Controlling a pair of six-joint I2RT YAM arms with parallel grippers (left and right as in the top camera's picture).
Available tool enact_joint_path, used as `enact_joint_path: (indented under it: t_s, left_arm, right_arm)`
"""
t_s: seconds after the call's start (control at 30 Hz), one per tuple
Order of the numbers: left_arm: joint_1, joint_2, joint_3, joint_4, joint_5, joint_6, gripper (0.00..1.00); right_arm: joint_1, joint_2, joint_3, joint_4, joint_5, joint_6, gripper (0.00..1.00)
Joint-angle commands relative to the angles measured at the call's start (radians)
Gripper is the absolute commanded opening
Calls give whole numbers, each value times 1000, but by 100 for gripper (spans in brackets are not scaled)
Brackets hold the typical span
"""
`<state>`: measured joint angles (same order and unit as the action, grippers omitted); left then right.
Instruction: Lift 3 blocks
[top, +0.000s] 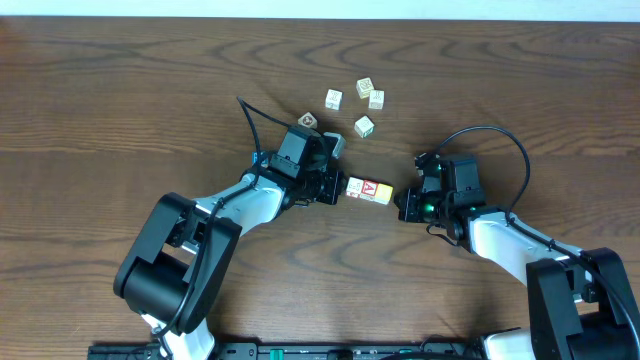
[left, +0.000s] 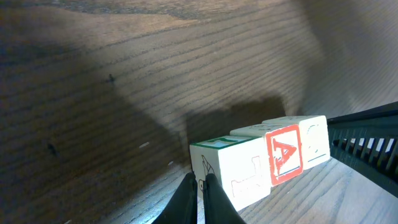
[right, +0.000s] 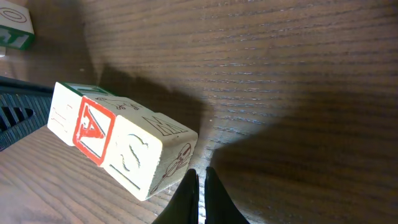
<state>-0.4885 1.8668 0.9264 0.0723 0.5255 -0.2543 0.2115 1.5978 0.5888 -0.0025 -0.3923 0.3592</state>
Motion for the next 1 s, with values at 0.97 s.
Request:
enact_joint_path:
  t_s: [0.97]
  left_arm:
    - [-28,11,24,-9,13,2,7]
  right_arm:
    - [61,53,-2,98,48,44,7]
